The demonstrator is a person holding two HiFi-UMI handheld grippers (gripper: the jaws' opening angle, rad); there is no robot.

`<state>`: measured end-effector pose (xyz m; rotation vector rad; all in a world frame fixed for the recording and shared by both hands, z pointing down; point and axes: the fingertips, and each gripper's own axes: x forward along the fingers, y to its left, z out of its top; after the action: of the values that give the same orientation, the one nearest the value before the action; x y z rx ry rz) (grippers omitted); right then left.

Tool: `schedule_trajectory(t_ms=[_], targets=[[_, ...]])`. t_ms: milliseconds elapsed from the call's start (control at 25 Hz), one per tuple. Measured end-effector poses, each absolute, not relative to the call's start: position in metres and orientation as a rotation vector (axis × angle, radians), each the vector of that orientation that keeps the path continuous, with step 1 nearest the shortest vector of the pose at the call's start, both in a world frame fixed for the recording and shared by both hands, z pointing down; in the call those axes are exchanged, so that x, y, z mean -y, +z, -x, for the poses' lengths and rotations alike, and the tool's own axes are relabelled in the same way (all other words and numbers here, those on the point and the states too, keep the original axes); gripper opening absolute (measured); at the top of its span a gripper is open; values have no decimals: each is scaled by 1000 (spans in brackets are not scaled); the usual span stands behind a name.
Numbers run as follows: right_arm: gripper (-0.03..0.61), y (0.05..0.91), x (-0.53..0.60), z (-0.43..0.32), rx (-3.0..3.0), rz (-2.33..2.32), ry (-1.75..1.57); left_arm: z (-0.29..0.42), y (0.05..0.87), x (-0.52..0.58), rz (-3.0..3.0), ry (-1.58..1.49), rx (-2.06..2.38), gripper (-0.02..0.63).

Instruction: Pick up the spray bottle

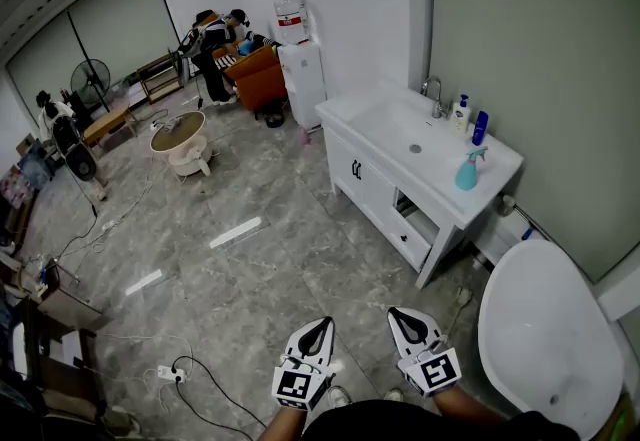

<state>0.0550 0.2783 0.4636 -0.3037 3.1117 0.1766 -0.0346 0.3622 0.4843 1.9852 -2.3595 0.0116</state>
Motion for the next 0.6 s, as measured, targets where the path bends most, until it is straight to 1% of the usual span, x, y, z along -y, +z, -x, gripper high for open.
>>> schedule_trajectory(t_ms=[160, 200, 400, 480, 560, 600], targets=[[2, 462, -280, -46, -3101, 292, 207, 44, 485, -362, -1991, -7, 2361, -5], [23, 462, -279, -44, -3099, 301, 214, 46, 486, -362, -1995, -11, 2358, -5], [170, 456, -279, -31, -3081, 381, 200, 56, 485, -364, -2039, -27, 2328, -5], [251, 453, -281, -26, -3066, 428, 176, 60, 484, -367, -2060, -27, 2313, -5], [349, 452, -280, -23, -3048, 501, 166, 65, 484, -371, -2076, -29, 2298, -5], [372, 452, -279, -22, -3036, 544, 172, 67, 485, -372, -2084, -31, 2289, -5]])
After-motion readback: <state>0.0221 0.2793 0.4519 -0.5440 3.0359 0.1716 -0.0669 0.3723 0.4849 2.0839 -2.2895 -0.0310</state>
